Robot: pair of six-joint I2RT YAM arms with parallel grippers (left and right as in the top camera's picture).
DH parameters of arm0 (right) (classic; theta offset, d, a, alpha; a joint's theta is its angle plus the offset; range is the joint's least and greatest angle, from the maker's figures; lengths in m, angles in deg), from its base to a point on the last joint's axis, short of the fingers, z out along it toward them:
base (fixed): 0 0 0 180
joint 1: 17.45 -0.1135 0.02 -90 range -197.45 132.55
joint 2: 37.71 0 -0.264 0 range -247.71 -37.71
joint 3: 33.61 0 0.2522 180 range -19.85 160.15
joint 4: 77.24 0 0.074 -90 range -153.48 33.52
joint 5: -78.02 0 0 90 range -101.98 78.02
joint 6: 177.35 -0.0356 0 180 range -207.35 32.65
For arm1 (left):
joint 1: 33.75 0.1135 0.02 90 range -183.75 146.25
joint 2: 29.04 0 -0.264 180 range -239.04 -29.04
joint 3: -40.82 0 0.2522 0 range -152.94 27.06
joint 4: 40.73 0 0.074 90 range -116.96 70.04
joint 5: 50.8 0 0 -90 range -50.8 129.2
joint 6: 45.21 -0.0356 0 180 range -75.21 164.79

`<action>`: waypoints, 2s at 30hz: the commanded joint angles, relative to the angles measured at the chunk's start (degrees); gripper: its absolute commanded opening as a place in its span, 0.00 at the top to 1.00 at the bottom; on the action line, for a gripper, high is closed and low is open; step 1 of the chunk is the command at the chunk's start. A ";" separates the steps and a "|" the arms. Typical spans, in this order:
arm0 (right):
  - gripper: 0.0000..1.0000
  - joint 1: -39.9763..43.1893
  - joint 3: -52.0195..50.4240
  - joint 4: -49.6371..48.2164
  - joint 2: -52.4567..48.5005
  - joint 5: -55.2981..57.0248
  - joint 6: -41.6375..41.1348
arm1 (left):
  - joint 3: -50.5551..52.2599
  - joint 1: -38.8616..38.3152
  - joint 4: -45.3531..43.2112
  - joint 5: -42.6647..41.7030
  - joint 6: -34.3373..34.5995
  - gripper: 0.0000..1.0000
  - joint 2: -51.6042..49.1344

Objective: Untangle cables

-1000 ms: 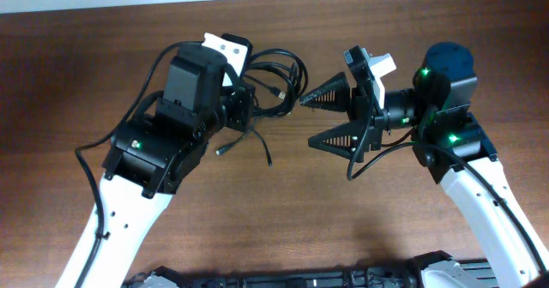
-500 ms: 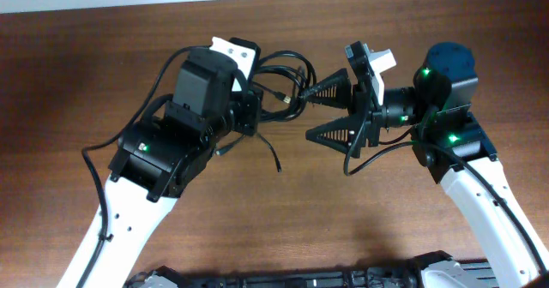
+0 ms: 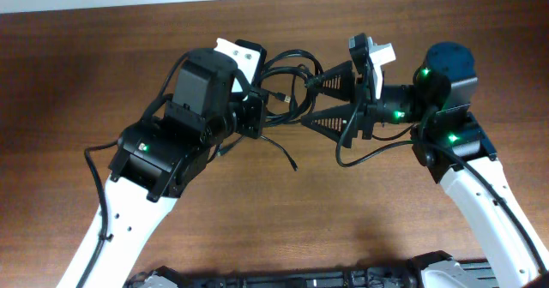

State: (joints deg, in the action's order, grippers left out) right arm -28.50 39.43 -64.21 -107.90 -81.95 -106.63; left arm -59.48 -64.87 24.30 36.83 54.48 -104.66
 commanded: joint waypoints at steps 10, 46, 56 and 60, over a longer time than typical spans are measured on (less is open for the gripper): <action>0.01 0.20 0.42 5.07 -0.63 9.22 3.15 | -0.48 -0.24 -5.40 -9.81 -0.55 1.00 0.61; 0.01 0.26 0.42 13.27 -0.66 19.50 12.48 | -0.48 -0.17 -14.16 -12.83 -8.02 1.00 0.63; 0.33 0.26 0.42 13.86 -0.63 15.28 12.66 | -0.48 -0.17 -13.97 -10.12 -7.98 1.00 0.61; 0.91 0.26 0.42 16.41 -0.63 14.58 12.63 | -0.48 -0.17 -14.16 -8.39 -6.49 1.00 0.61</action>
State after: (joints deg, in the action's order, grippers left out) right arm -27.97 39.50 -49.24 -108.23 -65.76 -94.77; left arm -59.22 -64.87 10.92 26.76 47.38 -104.66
